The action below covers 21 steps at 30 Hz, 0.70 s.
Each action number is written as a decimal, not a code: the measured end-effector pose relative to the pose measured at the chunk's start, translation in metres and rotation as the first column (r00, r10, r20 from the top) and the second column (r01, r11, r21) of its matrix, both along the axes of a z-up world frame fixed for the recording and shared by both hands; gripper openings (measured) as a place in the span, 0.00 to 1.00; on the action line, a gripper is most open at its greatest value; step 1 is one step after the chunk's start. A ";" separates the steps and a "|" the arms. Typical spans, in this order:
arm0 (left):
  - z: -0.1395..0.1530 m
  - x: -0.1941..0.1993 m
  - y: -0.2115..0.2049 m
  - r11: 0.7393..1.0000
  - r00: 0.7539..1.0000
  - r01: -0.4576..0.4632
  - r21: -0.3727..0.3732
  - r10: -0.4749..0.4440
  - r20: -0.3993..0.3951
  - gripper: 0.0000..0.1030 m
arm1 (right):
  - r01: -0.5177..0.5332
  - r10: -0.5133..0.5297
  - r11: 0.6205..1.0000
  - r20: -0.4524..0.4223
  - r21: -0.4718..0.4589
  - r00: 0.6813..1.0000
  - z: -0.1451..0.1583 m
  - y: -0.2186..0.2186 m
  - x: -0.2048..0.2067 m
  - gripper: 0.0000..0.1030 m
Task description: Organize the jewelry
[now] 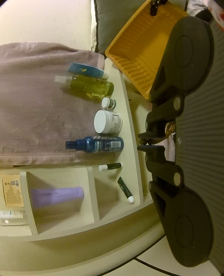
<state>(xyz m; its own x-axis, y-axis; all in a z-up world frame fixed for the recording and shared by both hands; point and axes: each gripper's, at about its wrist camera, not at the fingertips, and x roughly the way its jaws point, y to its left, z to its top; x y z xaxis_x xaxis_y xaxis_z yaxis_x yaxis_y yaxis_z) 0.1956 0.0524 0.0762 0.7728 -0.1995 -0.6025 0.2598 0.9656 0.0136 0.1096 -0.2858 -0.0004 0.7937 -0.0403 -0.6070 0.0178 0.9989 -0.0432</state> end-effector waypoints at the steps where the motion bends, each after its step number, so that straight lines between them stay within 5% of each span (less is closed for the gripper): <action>1: -0.002 0.004 0.001 1.000 1.000 -0.010 0.009 0.010 -0.018 0.07 | 0.002 -0.002 1.000 0.000 0.003 1.000 0.000 0.000 0.000 0.06; 5: -0.010 0.009 0.004 0.998 0.998 -0.054 0.029 0.055 -0.031 0.20 | -0.001 0.001 1.000 -0.003 0.002 1.000 0.000 0.000 0.000 0.06; 8: -0.016 0.011 0.001 0.998 0.998 -0.052 0.035 0.053 -0.027 0.21 | -0.001 0.001 1.000 -0.009 0.001 1.000 -0.001 -0.001 0.001 0.06; 15: -0.067 0.044 -0.031 0.996 0.987 0.084 0.001 -0.083 -0.140 0.21 | 0.005 -0.005 1.000 -0.014 0.006 1.000 -0.004 -0.003 0.003 0.06; 21: -0.115 0.075 -0.054 0.980 0.957 0.192 0.042 -0.178 -0.228 0.21 | 0.000 0.000 1.000 -0.025 0.022 1.000 -0.006 -0.008 0.008 0.06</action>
<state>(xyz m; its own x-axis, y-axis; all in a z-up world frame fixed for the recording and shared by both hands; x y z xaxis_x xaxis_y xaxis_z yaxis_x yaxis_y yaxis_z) 0.2704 -0.0018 -0.0387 0.5716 -0.2824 -0.7704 0.4371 0.8994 -0.0054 0.1174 -0.2942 -0.0059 0.7781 -0.0268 -0.6276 0.0172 0.9996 -0.0214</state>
